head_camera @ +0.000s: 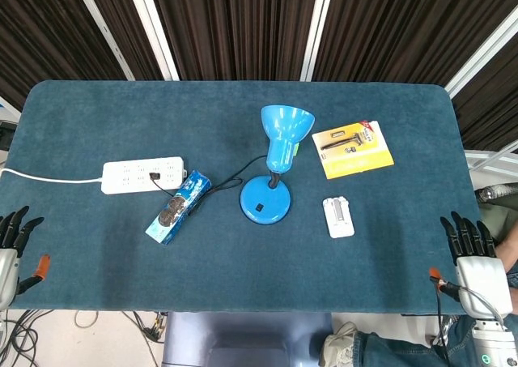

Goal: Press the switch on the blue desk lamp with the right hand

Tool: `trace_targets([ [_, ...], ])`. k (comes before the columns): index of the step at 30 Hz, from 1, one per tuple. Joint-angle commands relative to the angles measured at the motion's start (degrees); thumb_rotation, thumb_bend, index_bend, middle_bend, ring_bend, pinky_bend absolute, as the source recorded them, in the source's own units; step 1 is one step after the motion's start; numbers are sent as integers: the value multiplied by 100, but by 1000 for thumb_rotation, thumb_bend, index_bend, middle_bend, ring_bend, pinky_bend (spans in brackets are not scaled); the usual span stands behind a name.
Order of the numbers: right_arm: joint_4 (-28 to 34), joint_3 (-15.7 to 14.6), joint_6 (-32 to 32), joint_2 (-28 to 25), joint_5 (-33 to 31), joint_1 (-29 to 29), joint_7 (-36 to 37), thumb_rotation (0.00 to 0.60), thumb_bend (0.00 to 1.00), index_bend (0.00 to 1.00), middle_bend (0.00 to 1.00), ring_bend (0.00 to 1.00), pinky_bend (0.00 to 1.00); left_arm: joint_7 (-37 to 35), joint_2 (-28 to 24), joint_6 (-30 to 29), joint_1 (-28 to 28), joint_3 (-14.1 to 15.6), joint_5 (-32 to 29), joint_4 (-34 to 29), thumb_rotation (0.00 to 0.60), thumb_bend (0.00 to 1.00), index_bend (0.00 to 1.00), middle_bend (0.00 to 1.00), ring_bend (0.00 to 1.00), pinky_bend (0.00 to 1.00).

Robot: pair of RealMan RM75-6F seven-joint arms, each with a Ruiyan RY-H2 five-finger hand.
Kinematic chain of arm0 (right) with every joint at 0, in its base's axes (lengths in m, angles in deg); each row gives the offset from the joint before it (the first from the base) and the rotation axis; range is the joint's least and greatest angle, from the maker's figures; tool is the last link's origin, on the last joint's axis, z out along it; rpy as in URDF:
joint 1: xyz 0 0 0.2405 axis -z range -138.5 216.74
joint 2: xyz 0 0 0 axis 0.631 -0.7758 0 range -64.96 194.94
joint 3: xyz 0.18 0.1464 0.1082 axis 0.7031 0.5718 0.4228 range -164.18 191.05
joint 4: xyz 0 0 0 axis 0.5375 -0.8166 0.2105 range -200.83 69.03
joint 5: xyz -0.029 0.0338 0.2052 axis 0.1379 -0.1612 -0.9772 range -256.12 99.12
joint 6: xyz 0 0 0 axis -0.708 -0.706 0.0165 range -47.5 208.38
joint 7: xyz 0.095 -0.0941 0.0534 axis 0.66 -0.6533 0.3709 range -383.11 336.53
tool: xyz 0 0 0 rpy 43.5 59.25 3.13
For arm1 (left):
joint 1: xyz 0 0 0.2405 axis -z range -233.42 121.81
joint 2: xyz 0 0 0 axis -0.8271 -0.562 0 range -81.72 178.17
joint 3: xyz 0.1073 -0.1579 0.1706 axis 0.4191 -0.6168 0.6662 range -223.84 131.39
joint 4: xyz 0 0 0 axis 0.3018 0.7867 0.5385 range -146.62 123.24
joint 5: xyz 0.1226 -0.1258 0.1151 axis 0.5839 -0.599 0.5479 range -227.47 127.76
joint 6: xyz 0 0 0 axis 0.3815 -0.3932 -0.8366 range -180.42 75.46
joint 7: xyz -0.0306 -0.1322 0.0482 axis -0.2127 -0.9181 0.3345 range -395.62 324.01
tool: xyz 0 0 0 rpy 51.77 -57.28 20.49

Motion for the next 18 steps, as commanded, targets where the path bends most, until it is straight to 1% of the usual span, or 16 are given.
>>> trace_targets([
  [1,10,-7,3,-5,6,-3,-3,600,293,0,5,48,0,3,2,-6,-1,-3,0,2,600,412,160,0,0,0],
  [6,75,-20,-33,-7,21,21,55,600,293,0,5,51,0,3,5,0,-3,-13,-30,-17,600,412,160,0,0,0],
  [9,159,-85,-6,2,142,6,167,600,293,0,19,109,15,31,15,3,-1,-4,-13,-32,600,412,160,0,0,0],
  [12,230,-108,73,0,222,-52,130,600,293,0,107,266,105,43,21,10,2,-5,-22,-37,600,413,160,0,0,0],
  [13,273,-105,142,-27,227,-93,69,600,293,0,160,330,142,41,20,13,3,-10,-33,-37,600,413,160,0,0,0],
  [16,601,-110,656,-232,118,-335,-58,600,305,0,310,458,231,29,19,43,7,-31,-101,-54,600,414,160,0,0,0],
  [18,901,-50,1110,-415,-69,-572,-126,600,352,0,376,523,281,37,14,60,12,-28,-109,-67,600,414,160,0,0,0],
])
